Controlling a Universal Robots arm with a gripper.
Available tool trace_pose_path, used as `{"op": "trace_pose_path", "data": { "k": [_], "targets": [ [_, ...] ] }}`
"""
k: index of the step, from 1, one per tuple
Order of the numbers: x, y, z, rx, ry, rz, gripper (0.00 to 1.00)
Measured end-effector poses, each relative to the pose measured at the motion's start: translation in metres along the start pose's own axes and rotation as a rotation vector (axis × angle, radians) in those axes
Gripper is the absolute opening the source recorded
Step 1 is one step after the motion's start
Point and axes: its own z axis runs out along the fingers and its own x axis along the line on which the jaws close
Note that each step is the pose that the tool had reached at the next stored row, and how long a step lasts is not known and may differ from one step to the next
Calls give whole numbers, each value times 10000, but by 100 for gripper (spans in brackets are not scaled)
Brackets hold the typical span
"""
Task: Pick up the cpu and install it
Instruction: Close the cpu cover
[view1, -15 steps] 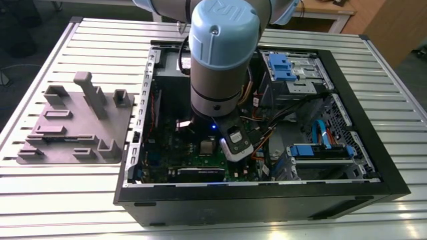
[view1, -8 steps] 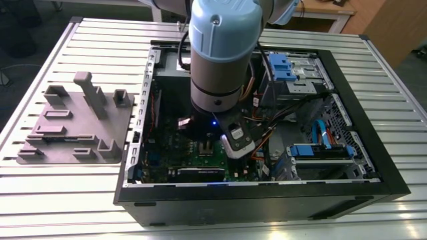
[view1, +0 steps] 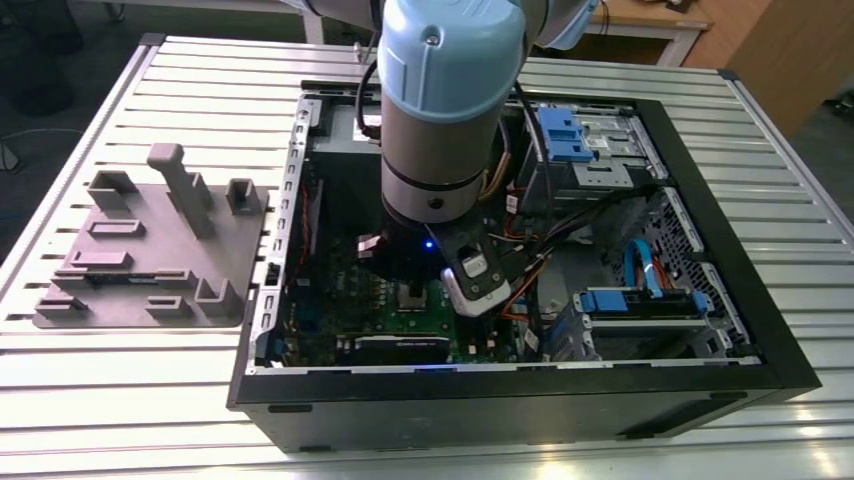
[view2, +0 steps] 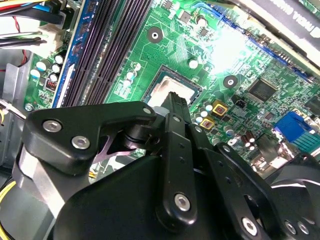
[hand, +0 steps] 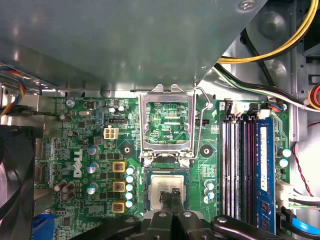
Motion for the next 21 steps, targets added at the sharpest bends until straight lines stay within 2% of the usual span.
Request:
{"op": "trace_pose_path", "data": {
  "k": [12, 14, 21],
  "targets": [
    [0, 0, -12, 1, 2, 0, 10],
    [1, 4, -67, -3, -6, -2, 10],
    [0, 24, -375, -2, -19, -1, 10]
  ]
}}
